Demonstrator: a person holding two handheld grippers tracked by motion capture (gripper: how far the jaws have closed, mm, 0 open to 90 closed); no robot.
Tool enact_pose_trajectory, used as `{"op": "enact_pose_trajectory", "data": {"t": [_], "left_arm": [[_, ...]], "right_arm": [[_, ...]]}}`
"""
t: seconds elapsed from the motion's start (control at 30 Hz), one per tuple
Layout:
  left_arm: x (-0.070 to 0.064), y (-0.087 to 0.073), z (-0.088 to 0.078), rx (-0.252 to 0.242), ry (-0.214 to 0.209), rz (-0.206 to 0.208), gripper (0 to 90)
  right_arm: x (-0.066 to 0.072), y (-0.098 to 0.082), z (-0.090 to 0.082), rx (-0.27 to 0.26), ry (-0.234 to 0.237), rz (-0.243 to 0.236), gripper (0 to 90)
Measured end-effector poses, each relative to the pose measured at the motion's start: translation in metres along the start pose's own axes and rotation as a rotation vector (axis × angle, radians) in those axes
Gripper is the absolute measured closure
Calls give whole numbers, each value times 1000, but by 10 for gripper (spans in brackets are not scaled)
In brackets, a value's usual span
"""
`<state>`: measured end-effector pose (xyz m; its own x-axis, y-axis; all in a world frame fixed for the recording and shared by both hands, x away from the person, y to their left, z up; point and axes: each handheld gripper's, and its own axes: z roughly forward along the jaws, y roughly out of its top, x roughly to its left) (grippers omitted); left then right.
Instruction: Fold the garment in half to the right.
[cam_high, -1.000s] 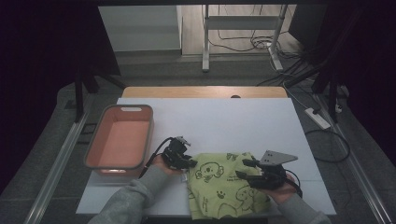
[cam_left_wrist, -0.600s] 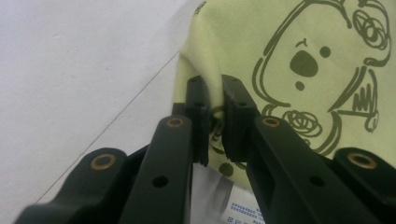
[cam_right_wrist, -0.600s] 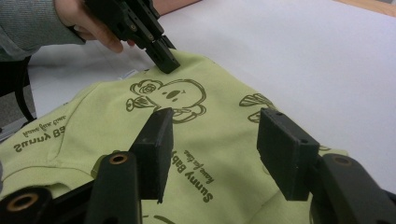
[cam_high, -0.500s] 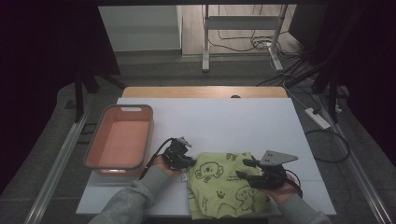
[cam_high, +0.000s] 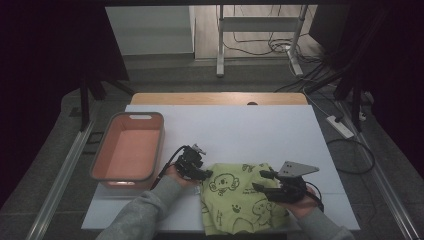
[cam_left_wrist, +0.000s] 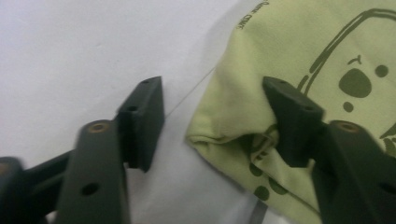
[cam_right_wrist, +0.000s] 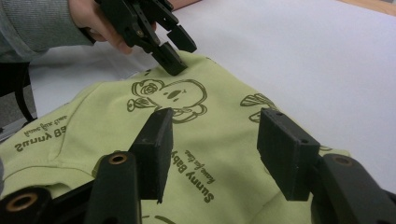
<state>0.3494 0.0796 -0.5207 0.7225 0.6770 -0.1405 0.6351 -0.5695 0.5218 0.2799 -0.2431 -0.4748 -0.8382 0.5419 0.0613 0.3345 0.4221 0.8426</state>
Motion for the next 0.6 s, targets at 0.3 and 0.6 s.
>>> {"op": "enact_pose_trajectory", "data": {"t": [0.3, 0.6], "left_arm": [[-2, 0, -1, -9, -53, 37, 817], [-1, 0, -3, -33, -56, 33, 834]], "right_arm": [[5, 3, 1, 8, 15, 1, 449], [48, 25, 20, 69, 114, -66, 448]]}}
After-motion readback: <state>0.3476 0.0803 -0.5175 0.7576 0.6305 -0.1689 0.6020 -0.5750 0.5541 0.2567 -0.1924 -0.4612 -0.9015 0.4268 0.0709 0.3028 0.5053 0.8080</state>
